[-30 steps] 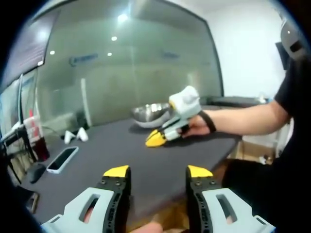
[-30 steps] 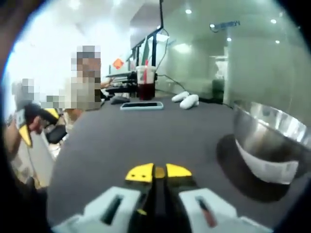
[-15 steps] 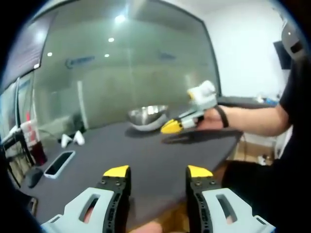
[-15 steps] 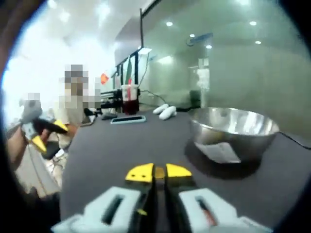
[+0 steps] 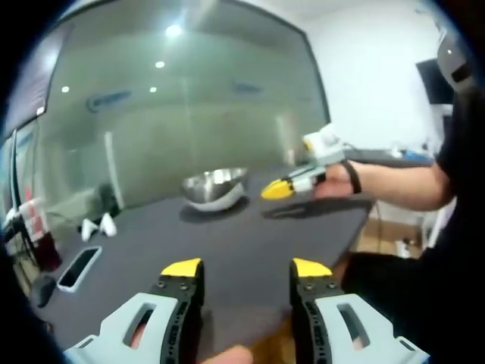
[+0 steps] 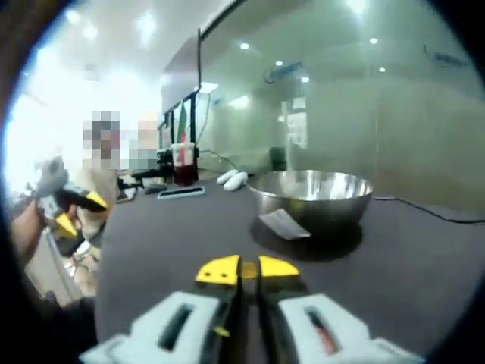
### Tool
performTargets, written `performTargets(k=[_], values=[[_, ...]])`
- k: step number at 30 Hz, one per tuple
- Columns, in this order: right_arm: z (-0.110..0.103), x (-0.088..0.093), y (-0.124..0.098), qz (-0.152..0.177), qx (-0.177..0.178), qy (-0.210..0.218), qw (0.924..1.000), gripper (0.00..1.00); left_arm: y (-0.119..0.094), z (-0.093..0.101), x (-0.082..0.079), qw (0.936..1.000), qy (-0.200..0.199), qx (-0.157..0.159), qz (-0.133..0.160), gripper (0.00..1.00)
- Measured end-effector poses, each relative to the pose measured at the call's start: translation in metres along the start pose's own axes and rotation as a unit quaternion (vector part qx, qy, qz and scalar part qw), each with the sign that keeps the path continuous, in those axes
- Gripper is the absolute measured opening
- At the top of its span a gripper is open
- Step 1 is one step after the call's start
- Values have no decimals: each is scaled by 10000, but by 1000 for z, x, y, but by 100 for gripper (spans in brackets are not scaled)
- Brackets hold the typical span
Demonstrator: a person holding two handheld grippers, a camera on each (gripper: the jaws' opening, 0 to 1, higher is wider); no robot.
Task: Pick up the QQ candy scattered on the table and place it into the stainless steel bowl on the table
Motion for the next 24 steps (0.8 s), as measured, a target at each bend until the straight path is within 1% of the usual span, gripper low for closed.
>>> performTargets(k=[2,4,8,10,12,13,14,15,17,18,19,20,24], values=[[0,-10,2,90,5,-52,9999,9,0,1,0,10000,11,24,2,47],[2,-24,4,254,66,-118,9996,9,-1,0,0,10000,-14,2,14,47],[9,-46,11,512,178,-107,9985,9,-2,-2,-1,10000,-37,-42,49,47],[14,-59,19,641,268,-127,9975,9,-3,-2,-1,10000,-46,-49,65,47],[19,-65,28,661,357,-204,9970,9,-4,-2,-1,10000,-49,-48,53,47],[22,-68,33,664,393,-227,9968,9,-5,-2,0,10000,-43,-51,39,47],[32,-70,42,644,424,-237,9967,9,-5,-2,1,10000,-57,-58,38,47],[35,-71,47,623,478,-253,9966,9,-6,-2,1,9999,-89,-73,51,47],[41,-72,53,589,629,-516,9949,9,-7,-2,0,9999,-104,-80,76,47],[43,-72,57,537,628,-498,9953,9,-8,-3,0,9999,-109,-87,91,47],[47,-73,61,554,685,-416,9952,9,-8,-3,0,9998,-112,-89,98,47],[52,-74,66,548,748,-506,9944,9,-9,-3,0,9998,-110,-95,100,47],[54,-70,75,445,672,-451,9957,9,-11,-7,3,9998,-152,-140,86,47]])
Point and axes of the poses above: the point that each gripper's makers call its tool centre point, and the gripper's own axes: y roughly forward along the fingers, z roughly to its right, x roughly out of its underside, the point moved 4 cm from there along -y, roughly backward along the fingers, and after that the axes turned 2 degrees about x, right-handed, at the moved point
